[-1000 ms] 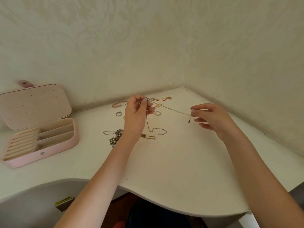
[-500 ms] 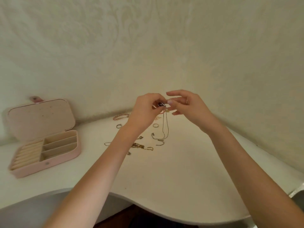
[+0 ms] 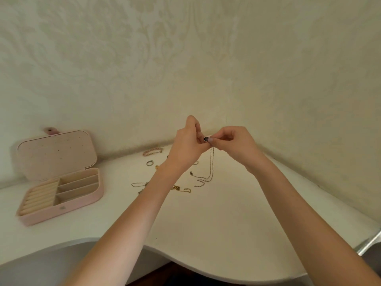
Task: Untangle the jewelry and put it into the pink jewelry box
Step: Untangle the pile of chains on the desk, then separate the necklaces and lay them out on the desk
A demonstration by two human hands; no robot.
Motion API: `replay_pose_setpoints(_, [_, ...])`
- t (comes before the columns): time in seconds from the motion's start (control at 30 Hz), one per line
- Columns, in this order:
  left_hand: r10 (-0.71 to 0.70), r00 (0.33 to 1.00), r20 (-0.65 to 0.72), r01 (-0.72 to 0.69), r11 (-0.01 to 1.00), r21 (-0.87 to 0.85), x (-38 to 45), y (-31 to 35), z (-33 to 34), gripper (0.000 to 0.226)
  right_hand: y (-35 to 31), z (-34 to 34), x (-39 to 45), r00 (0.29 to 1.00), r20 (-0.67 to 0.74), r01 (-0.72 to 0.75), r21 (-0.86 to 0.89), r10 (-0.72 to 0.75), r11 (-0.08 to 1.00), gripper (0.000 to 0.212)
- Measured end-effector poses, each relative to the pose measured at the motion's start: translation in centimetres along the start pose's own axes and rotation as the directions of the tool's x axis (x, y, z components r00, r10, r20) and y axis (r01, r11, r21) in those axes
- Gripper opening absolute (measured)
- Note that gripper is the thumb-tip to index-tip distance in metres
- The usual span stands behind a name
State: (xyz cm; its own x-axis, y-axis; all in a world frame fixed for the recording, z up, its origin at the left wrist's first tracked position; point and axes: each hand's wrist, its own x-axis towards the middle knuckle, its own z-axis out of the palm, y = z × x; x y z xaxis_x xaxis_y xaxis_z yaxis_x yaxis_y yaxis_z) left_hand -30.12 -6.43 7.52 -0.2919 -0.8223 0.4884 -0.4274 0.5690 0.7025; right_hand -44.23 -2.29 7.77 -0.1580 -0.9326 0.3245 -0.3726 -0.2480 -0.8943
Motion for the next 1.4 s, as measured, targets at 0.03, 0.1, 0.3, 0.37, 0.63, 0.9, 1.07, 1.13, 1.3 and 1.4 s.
replay_pose_setpoints(0.03, [-0.050, 0.999, 0.015, 0.051, 0.997, -0.065, -0.1, 0.0, 0.3, 0.037, -0.1, -0.1, 0.1, 1.000, -0.029, 0.006, 0.041, -0.005, 0.999, 0.006])
replay_pose_setpoints(0.1, [-0.132, 0.978, 0.161, 0.172, 0.948, -0.269, -0.4, 0.0, 1.0, 0.029, -0.2, -0.4, 0.4, 0.997, -0.080, 0.011, 0.205, 0.005, 0.979, 0.006])
replay_pose_setpoints(0.3, [-0.111, 0.903, 0.416, 0.303, 0.850, -0.430, -2.7, -1.6, 3.7, 0.026, 0.2, -4.6, 4.2, 0.947, -0.315, 0.071, 0.378, 0.056, 0.923, 0.010])
replay_pose_setpoints(0.37, [-0.144, 0.909, 0.392, 0.323, 0.837, -0.441, -2.9, -2.3, 4.1, 0.028, 1.6, -6.5, 5.7, 0.932, -0.354, 0.048, 0.326, 0.075, 0.944, 0.009])
replay_pose_setpoints(0.63, [-0.220, 0.963, 0.154, 0.249, 0.946, -0.208, -3.4, -4.2, 6.5, 0.020, 10.5, -8.2, 7.7, 0.940, -0.275, -0.209, -0.004, 0.199, 0.978, 0.016])
replay_pose_setpoints(0.9, [-0.073, 0.995, 0.073, 0.032, 0.888, 0.458, -2.3, -6.0, 6.4, 0.011, 15.6, -6.8, 6.4, 0.932, -0.342, -0.198, -0.200, 0.121, 0.960, 0.018])
replay_pose_setpoints(1.07, [-0.111, 0.993, 0.048, 0.077, 0.887, 0.455, -1.3, -6.6, 6.5, 0.012, 16.4, -6.3, 7.0, 0.959, -0.276, -0.180, -0.435, 0.059, 0.882, 0.019])
replay_pose_setpoints(1.13, [-0.123, 0.989, 0.078, 0.074, 0.884, 0.462, -1.2, -6.7, 6.7, 0.016, 16.7, -6.3, 7.1, 0.963, -0.264, -0.195, -0.539, 0.056, 0.819, 0.020])
replay_pose_setpoints(1.3, [-0.096, 0.994, 0.055, 0.060, 0.890, 0.452, -1.9, -6.9, 6.0, 0.024, 16.4, -5.9, 6.6, 0.963, -0.268, -0.185, -0.601, 0.022, 0.777, 0.024])
replay_pose_setpoints(1.4, [-0.080, 0.997, 0.000, 0.073, 0.914, 0.400, -2.6, -6.9, 4.3, 0.022, 15.3, -5.1, 5.4, 0.961, -0.274, -0.154, -0.590, -0.017, 0.793, 0.026])
